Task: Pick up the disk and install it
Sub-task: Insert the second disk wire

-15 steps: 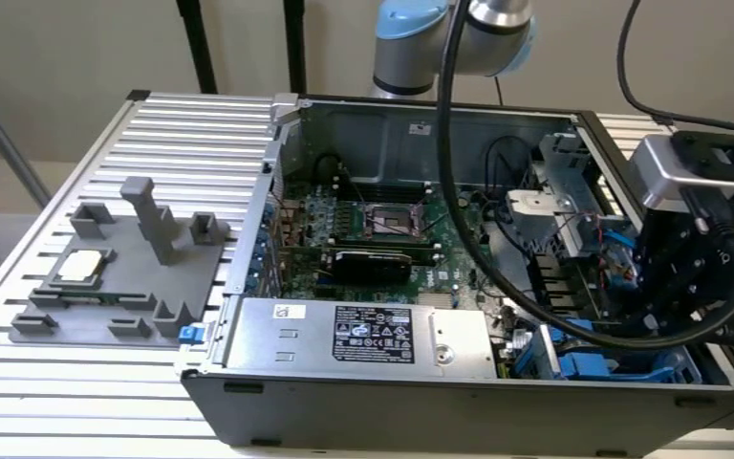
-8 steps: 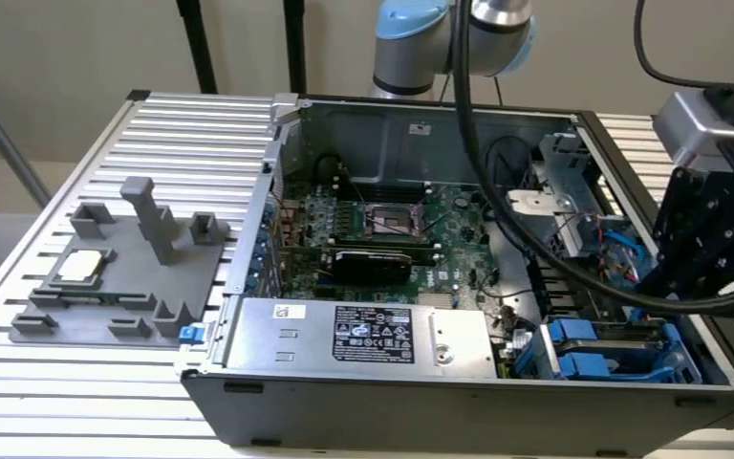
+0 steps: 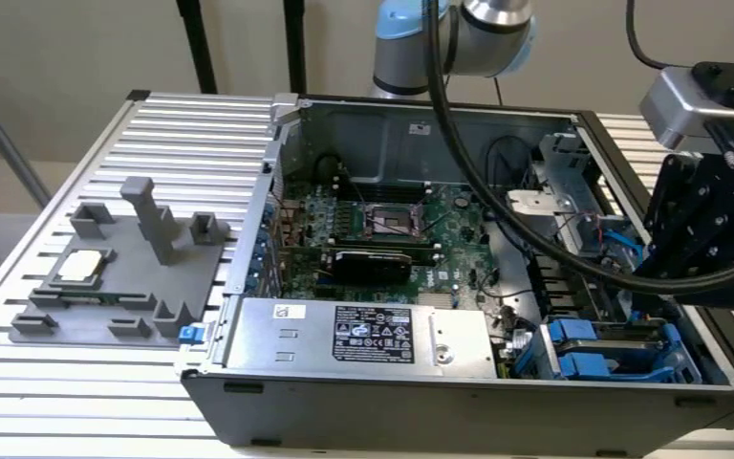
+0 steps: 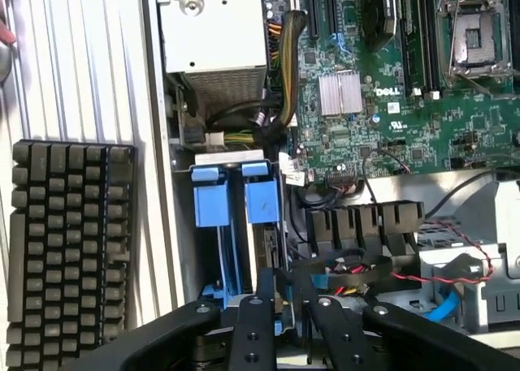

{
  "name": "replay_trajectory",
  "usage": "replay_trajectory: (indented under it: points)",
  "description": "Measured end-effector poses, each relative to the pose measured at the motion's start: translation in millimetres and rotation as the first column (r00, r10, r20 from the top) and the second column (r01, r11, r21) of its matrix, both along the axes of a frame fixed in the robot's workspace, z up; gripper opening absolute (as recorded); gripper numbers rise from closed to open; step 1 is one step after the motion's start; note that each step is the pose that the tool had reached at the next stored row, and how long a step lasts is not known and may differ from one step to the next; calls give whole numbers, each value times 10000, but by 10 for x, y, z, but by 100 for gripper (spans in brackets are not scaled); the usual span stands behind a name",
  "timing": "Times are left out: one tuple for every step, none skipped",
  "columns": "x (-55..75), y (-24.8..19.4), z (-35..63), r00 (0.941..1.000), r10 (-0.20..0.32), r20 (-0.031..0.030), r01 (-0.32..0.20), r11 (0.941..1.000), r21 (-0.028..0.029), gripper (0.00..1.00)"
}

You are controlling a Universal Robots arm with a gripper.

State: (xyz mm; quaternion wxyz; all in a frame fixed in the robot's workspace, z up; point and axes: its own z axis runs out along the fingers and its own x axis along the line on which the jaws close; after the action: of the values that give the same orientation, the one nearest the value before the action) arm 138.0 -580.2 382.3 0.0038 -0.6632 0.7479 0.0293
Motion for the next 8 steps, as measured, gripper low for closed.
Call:
replay_trajectory:
  points:
    - [-36, 0, 0, 10000, -1, 6, 1, 10000, 1, 100]
    - [-66, 1, 0, 10000, -1, 12, 1, 10000, -1, 100]
    - [-87, 2, -1, 10000, -1, 15, 1, 10000, 1, 100]
    - [-89, 2, -1, 10000, -1, 17, 1, 10000, 0, 100]
    - [-89, 2, 0, 10000, 0, 17, 0, 10000, 0, 100]
    - [-89, 2, -1, 10000, 0, 16, 0, 10000, 0, 100]
    - [-89, 2, 0, 10000, 0, 16, 0, 10000, 0, 100]
    - [-89, 2, 0, 10000, 0, 16, 0, 10000, 0, 100]
